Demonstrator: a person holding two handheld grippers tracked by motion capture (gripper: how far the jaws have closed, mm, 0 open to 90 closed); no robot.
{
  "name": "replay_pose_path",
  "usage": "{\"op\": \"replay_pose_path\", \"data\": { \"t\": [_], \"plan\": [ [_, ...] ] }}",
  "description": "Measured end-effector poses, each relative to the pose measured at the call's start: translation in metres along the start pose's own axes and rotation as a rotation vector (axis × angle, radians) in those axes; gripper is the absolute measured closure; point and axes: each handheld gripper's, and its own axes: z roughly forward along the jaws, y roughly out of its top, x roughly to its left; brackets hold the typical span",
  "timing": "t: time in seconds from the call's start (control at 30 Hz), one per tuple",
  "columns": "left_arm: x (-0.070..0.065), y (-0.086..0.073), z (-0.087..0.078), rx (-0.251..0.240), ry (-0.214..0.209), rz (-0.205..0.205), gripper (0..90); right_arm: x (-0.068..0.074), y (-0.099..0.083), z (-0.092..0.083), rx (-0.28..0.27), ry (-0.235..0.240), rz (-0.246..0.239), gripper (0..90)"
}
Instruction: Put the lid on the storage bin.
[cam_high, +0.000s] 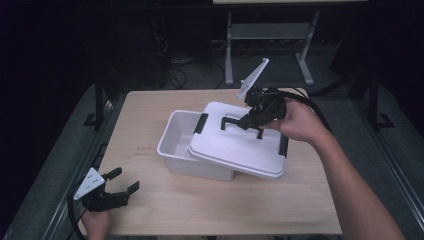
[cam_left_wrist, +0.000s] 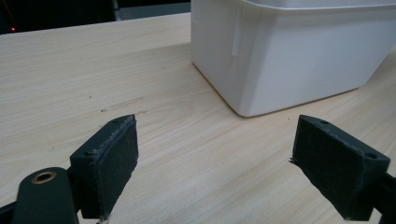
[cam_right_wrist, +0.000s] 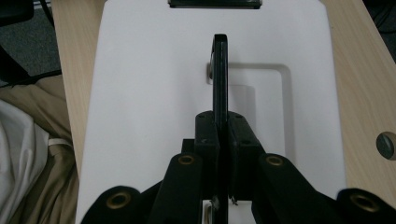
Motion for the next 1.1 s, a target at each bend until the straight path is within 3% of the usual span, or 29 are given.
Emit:
{"op": "replay_pose_path", "data": {
  "t": [0.67, 1.1],
  "plan": [
    [0.001, -0.001, 0.0, -0.002, -0.002, -0.007, 13.7, -0.006, 0.045, 0.02, -0.001, 0.034, -0.042, 84.0],
    [0.002, -0.002, 0.0, -0.002, -0.004, -0.013, 13.6, -0.013, 0.062, 0.046, 0.013, 0.062, -0.062, 84.1]
  ]
}}
